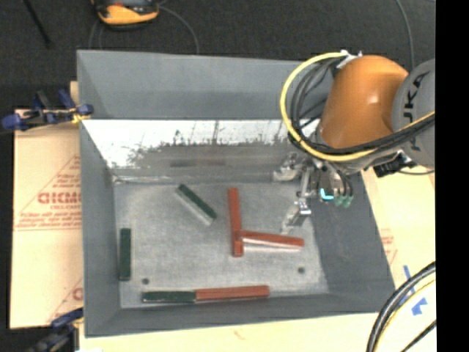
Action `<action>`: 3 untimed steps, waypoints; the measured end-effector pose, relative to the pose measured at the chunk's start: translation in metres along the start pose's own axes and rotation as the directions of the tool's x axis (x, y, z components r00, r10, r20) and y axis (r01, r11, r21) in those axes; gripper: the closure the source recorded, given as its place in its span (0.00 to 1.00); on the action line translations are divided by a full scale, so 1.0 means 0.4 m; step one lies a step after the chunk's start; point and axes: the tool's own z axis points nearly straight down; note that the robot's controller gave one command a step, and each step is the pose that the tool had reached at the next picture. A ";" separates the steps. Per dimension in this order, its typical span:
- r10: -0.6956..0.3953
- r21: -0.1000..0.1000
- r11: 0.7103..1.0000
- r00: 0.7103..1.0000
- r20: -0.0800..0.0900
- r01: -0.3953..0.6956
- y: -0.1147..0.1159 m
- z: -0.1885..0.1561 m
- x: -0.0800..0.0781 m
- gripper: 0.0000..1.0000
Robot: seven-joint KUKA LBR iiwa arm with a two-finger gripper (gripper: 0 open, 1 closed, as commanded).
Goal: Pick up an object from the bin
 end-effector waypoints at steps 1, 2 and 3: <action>-0.001 0.001 1.000 1.000 0.007 0.001 0.000 -0.010 -0.004 0.00; 0.050 -0.001 0.999 0.999 0.012 -0.050 -0.022 0.157 0.010 0.00; 0.064 -0.001 0.998 0.998 0.003 -0.064 -0.027 0.293 0.018 0.00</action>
Offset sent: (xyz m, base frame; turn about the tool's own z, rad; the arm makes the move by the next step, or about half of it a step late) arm -0.0131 -0.0184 -0.1335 0.1080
